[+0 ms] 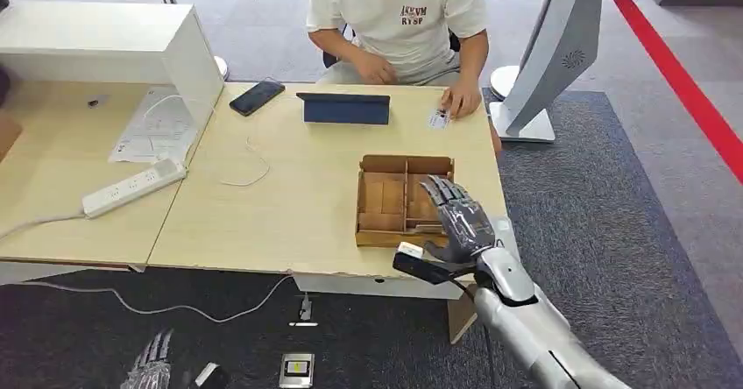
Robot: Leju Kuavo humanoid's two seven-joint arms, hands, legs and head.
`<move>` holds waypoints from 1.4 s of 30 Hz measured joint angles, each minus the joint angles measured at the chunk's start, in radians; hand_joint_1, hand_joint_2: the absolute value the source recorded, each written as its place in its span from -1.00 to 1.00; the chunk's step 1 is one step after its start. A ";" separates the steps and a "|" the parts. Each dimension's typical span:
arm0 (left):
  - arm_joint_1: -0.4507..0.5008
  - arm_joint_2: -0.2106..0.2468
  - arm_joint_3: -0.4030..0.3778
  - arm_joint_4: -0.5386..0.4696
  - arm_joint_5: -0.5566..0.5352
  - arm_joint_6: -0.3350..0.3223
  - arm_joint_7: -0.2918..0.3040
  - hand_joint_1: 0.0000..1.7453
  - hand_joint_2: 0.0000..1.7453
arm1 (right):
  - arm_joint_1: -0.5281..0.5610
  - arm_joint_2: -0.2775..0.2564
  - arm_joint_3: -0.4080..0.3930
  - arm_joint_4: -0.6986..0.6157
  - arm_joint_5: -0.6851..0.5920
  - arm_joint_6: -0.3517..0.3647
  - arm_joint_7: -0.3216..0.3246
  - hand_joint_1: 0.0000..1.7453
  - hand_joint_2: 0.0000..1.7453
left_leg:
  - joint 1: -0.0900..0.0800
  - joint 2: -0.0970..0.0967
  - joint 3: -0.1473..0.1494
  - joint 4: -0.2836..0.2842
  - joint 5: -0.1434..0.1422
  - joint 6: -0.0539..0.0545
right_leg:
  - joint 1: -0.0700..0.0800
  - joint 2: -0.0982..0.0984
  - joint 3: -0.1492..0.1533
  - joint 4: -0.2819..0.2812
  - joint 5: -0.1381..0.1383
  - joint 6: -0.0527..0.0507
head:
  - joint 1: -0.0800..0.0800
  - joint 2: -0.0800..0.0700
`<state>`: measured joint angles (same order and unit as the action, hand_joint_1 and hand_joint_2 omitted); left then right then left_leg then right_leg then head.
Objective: Pass the card to the sensor for recognition and then transmit it.
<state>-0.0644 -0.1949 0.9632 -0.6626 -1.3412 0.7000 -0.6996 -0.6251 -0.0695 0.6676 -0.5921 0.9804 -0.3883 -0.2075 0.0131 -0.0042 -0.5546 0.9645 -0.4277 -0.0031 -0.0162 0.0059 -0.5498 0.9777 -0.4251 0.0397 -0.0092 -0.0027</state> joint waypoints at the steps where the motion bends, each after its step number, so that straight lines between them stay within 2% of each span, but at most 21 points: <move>1: 0.000 0.001 0.000 0.000 0.000 0.000 0.000 -1.00 1.00 | -0.004 0.002 0.000 0.007 -0.001 -0.001 -0.003 -1.00 1.00 | 0.000 0.000 0.000 0.000 0.000 0.000 | 0.000 0.000 0.000 0.000 0.000 0.000 | 0.000 0.000; 3: 0.000 0.002 0.000 0.000 -0.001 0.000 0.000 -1.00 1.00 | -0.010 0.008 0.000 0.022 -0.001 -0.002 -0.005 -0.92 1.00 | 0.000 0.000 0.000 0.000 0.000 0.000 | 0.000 0.000 0.000 0.000 0.000 0.000 | 0.000 0.000; 4: 0.000 0.002 0.000 0.000 -0.001 0.000 0.000 -1.00 1.00 | -0.012 0.011 0.000 0.027 -0.001 -0.003 -0.006 0.04 1.00 | 0.000 0.000 0.000 0.000 0.000 0.000 | 0.000 0.000 0.000 0.000 0.000 0.000 | 0.000 0.000; 5: 0.000 0.002 0.000 0.000 -0.002 0.000 0.000 -1.00 1.00 | -0.014 0.014 0.000 0.034 -0.001 -0.005 -0.007 0.78 1.00 | 0.000 0.000 0.000 0.000 0.000 0.000 | 0.000 0.000 0.000 0.000 0.000 0.000 | 0.000 0.000; 7: 0.000 0.002 0.000 0.000 -0.002 0.000 0.000 -1.00 1.00 | -0.017 0.018 0.000 0.045 -0.001 -0.006 -0.007 1.00 1.00 | 0.000 0.000 0.000 0.000 0.000 0.000 | 0.000 0.000 0.000 0.000 0.000 0.000 | 0.000 0.000; 19: 0.002 0.003 0.000 0.000 0.008 0.000 0.000 -1.00 1.00 | -0.032 0.028 0.000 0.097 -0.002 0.036 -0.006 1.00 1.00 | 0.000 0.000 0.000 0.000 0.000 0.000 | 0.000 0.000 0.000 0.000 0.000 0.000 | 0.000 0.000; 31: 0.010 0.003 -0.018 -0.005 0.032 0.000 0.000 -1.00 1.00 | -0.040 0.027 0.000 0.118 -0.008 0.024 -0.027 1.00 1.00 | 0.000 0.000 0.000 0.000 0.000 0.000 | 0.000 0.000 0.000 0.000 0.000 0.000 | 0.000 0.000; 35: 0.010 0.003 -0.018 -0.006 0.028 0.000 0.000 -1.00 1.00 | -0.041 0.028 0.000 0.118 -0.008 0.008 -0.031 1.00 1.00 | 0.000 0.000 0.000 0.000 0.000 0.000 | 0.000 0.000 0.000 0.000 0.000 0.000 | 0.000 0.000; 39: 0.010 0.002 -0.017 -0.010 0.021 0.000 0.000 -1.00 1.00 | -0.049 0.035 -0.008 0.117 -0.036 -0.079 -0.051 1.00 1.00 | 0.000 0.000 0.000 0.000 0.000 0.000 | 0.000 0.000 0.000 0.000 0.000 0.000 | 0.000 0.000; 42: 0.010 0.002 -0.017 -0.010 0.021 0.000 0.000 -1.00 1.00 | -0.049 0.035 -0.008 0.117 -0.036 -0.079 -0.051 1.00 1.00 | 0.000 0.000 0.000 0.000 0.000 0.000 | 0.000 0.000 0.000 0.000 0.000 0.000 | 0.000 0.000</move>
<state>-0.0542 -0.1926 0.9461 -0.6725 -1.3203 0.7000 -0.6996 -0.6744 -0.0343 0.6600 -0.4753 0.9446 -0.4672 -0.2586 0.0131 -0.0041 -0.5545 0.9645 -0.4276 -0.0031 -0.0162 0.0059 -0.5497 0.9781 -0.4251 0.0397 -0.0092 -0.0027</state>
